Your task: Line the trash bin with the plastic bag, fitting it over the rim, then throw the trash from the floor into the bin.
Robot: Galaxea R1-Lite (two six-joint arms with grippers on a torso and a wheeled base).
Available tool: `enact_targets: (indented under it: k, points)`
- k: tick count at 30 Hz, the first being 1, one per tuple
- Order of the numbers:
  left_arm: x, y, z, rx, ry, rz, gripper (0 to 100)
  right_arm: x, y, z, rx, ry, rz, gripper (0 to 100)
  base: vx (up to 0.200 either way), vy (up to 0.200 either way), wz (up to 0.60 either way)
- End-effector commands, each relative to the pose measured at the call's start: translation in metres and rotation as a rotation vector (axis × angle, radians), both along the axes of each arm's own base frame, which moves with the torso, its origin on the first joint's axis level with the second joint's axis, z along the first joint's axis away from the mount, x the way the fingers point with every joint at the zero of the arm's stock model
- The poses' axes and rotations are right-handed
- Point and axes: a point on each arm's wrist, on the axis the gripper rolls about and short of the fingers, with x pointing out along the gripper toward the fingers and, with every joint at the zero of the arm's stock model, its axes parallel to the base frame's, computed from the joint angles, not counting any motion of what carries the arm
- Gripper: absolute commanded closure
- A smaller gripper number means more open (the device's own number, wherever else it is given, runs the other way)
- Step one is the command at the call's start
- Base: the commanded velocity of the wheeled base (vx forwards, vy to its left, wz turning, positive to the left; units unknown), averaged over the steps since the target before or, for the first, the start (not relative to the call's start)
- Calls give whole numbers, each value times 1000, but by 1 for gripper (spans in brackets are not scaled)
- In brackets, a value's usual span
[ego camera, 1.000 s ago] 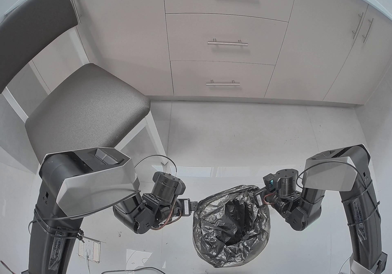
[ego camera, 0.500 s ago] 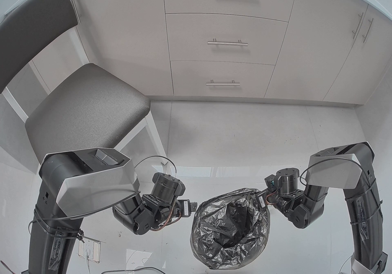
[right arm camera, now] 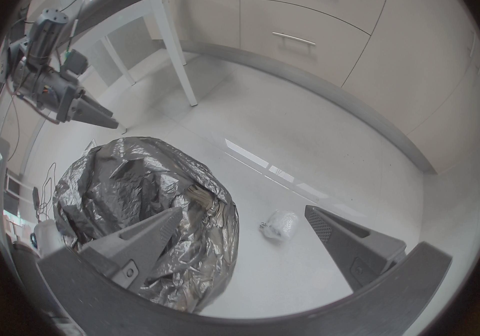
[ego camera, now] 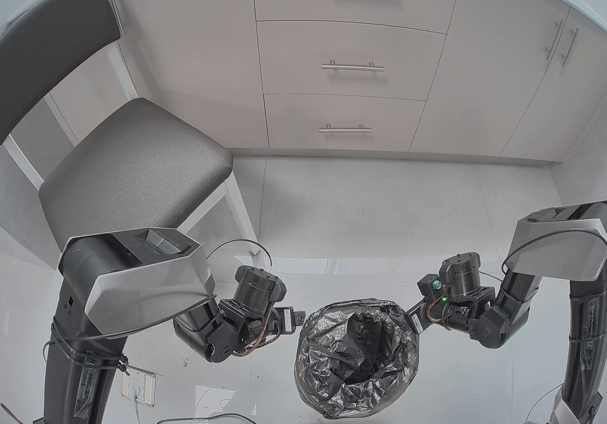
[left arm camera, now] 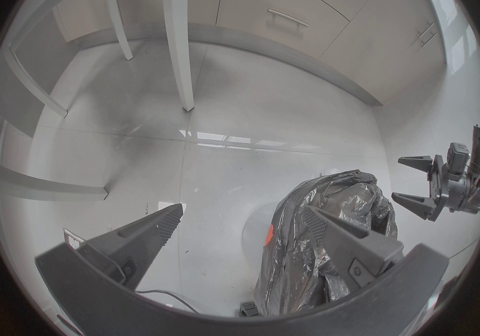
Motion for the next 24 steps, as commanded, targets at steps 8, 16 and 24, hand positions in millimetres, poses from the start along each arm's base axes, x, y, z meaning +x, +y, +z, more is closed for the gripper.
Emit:
enact_targets:
  k: [8,16,24]
  points:
    - [1,0,1,-2,-2,3,0,10,-27,-6,-81,5,-22,0,0,0,0]
    - [0,0,1,-2,-1,3,0,4,-30,-14,-126,37,7,0,0,0,0]
    - [0,0,1,-2,-1,3,0,-2,-32,-19,-159,61,38,0,0,0,0]
